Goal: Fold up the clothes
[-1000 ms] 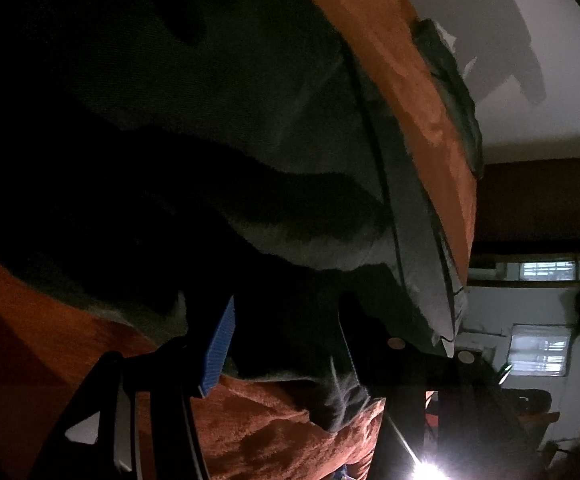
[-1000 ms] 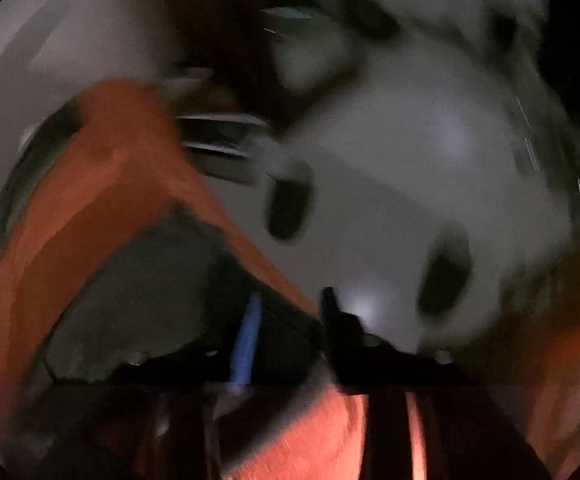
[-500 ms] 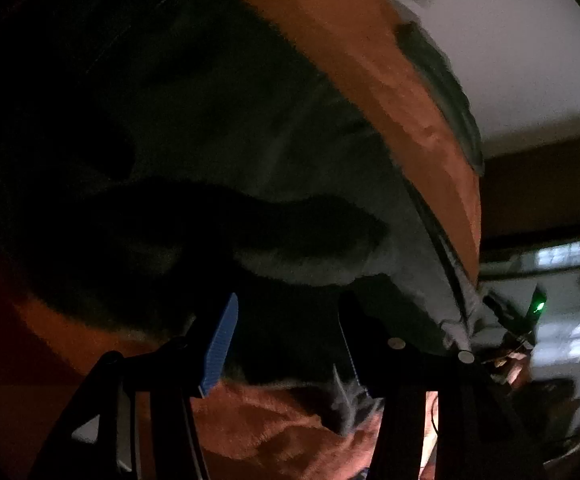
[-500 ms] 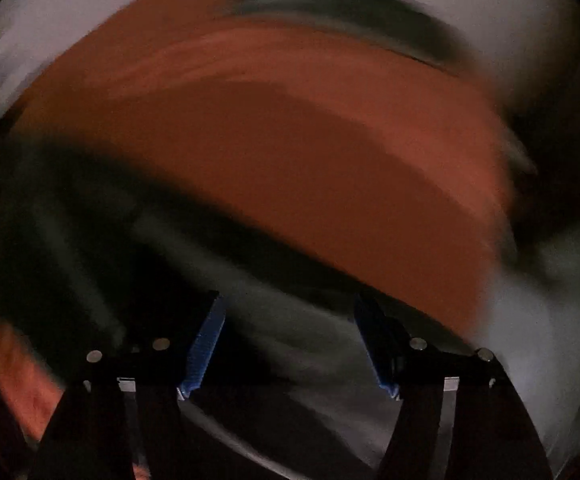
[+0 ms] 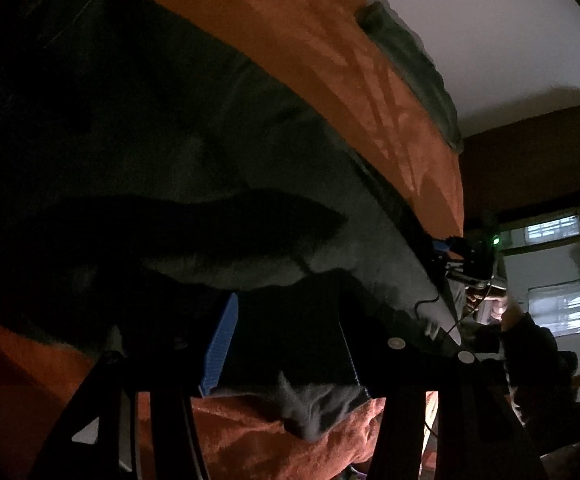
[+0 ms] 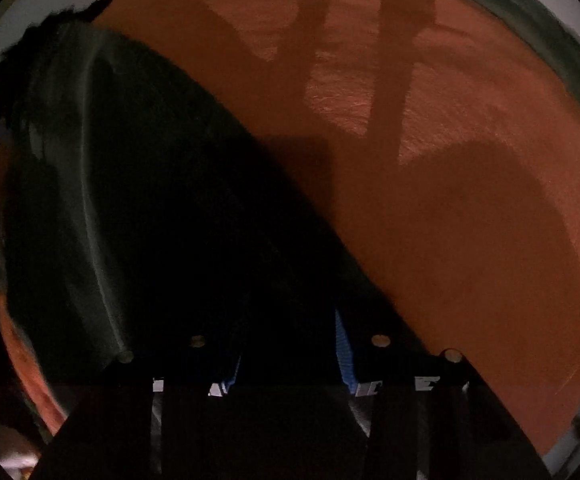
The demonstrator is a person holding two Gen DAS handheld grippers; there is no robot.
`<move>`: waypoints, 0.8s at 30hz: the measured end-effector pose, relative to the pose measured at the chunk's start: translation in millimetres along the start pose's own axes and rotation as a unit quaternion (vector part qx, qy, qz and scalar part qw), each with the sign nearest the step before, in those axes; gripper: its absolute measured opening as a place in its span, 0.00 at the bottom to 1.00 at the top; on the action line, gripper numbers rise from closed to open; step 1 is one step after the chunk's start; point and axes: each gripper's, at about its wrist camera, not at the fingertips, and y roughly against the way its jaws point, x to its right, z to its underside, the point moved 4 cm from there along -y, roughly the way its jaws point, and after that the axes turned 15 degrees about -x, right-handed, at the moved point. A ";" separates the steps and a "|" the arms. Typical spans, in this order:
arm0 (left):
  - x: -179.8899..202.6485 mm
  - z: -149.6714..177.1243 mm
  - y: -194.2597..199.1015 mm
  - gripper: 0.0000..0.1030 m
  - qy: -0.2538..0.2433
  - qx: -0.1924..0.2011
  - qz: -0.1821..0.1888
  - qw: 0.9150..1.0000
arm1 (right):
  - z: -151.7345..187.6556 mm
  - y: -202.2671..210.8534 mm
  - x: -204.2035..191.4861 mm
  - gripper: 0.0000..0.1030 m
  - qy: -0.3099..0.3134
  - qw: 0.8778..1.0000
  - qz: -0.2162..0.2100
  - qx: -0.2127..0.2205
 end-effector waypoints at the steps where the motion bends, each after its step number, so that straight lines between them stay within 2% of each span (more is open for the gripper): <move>1: -0.2 0.2 -0.2 0.52 0.001 0.000 0.002 1.000 | -0.2 5.2 1.9 0.44 -0.010 1.000 -0.018 0.008; 2: -0.4 0.4 -0.3 0.52 0.002 0.000 0.003 1.000 | -0.5 11.3 4.5 0.47 -0.022 0.999 -0.043 0.023; 3: -0.6 0.6 -0.5 0.52 0.002 -0.001 0.005 1.000 | -0.9 12.1 3.7 0.49 -0.020 0.999 -0.043 0.027; 5: -0.9 1.0 -0.8 0.52 0.004 -0.001 0.008 1.000 | -1.8 7.9 -2.2 0.47 -0.001 1.000 -0.008 0.020; 7: 2.0 1.3 -2.7 0.52 0.000 -0.005 0.011 1.000 | -2.7 3.8 -8.0 0.18 0.018 0.999 0.026 0.014; 9: 6.4 1.5 -5.2 0.52 -0.005 -0.009 0.014 1.000 | -2.1 7.7 -14.2 0.10 0.031 0.997 0.060 0.021; 11: 12.0 2.0 -5.3 0.52 -0.017 -0.010 0.014 1.000 | 1.7 28.0 -21.2 0.02 0.029 0.993 0.095 0.056; 12: 14.4 2.4 -4.1 0.52 -0.024 -0.009 0.012 1.000 | 3.6 38.3 -24.7 0.03 0.028 0.991 0.112 0.074; 15: 13.8 0.0 3.1 0.52 -0.037 0.003 -0.007 0.999 | 8.8 56.0 -22.0 0.03 0.003 0.988 0.112 0.107; 17: 9.0 -7.0 7.4 0.52 -0.033 0.012 -0.019 0.999 | 4.0 47.7 -25.5 0.03 0.012 0.985 0.145 0.098; 21: 8.1 -30.7 16.6 0.52 -0.042 0.024 -0.038 0.998 | -7.2 12.5 -16.7 0.03 -0.002 0.987 0.149 0.055; 24: 18.1 -58.0 21.8 0.52 -0.071 0.037 -0.071 0.994 | -8.4 15.3 -15.2 0.04 -0.011 0.984 0.163 0.069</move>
